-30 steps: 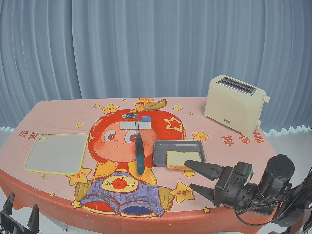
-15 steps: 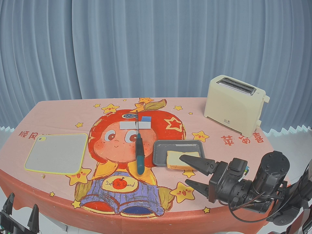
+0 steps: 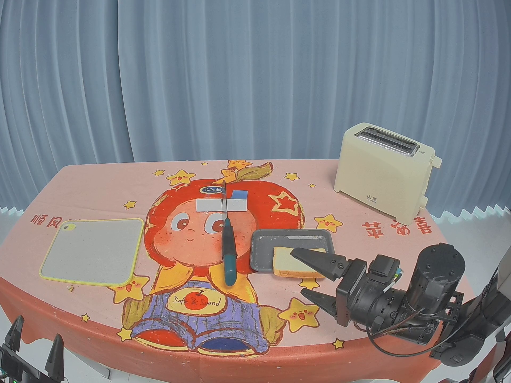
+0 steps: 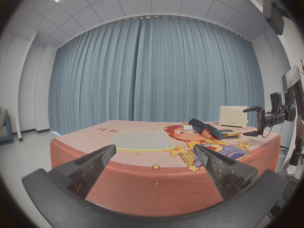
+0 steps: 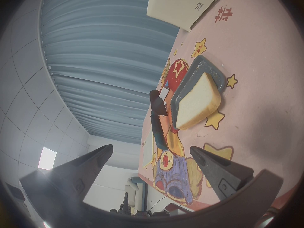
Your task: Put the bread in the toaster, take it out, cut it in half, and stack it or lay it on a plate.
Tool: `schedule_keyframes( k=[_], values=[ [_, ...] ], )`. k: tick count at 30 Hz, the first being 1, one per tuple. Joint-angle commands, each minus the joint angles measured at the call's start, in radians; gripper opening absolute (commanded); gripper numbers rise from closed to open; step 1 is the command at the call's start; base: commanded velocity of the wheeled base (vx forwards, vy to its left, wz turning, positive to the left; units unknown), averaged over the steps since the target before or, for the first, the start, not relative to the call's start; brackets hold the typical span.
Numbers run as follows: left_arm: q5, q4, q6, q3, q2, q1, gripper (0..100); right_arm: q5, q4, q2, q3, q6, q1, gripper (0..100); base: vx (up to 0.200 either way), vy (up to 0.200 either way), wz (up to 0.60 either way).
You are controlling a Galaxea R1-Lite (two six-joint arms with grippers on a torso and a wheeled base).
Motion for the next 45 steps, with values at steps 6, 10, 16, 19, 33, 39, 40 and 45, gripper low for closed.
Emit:
schedule_keyframes(
  k=[6,10,16,19,33,39,40,45],
  values=[
    [0.001,-0.001,0.000,0.018,-0.001,0.000,100,0.003,0.005,0.017,-0.022,0.045,-0.029,100,0.000,0.000,0.00],
    [0.001,-0.001,0.000,0.018,-0.001,0.000,100,0.009,0.005,0.022,-0.022,0.069,-0.031,100,0.000,0.000,0.00],
    [0.001,-0.001,0.000,0.018,-0.001,0.000,100,0.012,0.003,0.062,-0.025,0.071,-0.034,100,0.000,0.000,0.00],
    [0.001,-0.001,0.000,0.018,-0.001,0.000,100,0.011,0.002,0.079,-0.037,0.071,-0.038,100,0.000,0.000,0.00],
    [0.001,-0.001,0.000,0.018,-0.001,0.000,100,0.014,0.002,0.109,-0.060,0.092,-0.109,100,0.000,0.000,0.00],
    [0.001,-0.001,0.000,0.018,-0.001,0.000,100,0.014,0.003,0.113,-0.071,0.092,-0.123,100,0.000,0.000,0.00],
    [0.001,-0.001,0.000,0.018,-0.001,0.000,100,0.014,0.003,0.114,-0.071,0.094,-0.127,100,0.000,0.000,0.00],
    [0.001,-0.001,0.000,0.018,-0.001,0.000,100,0.014,0.003,0.125,-0.073,0.094,-0.140,100,0.000,0.000,0.00]
  ],
)
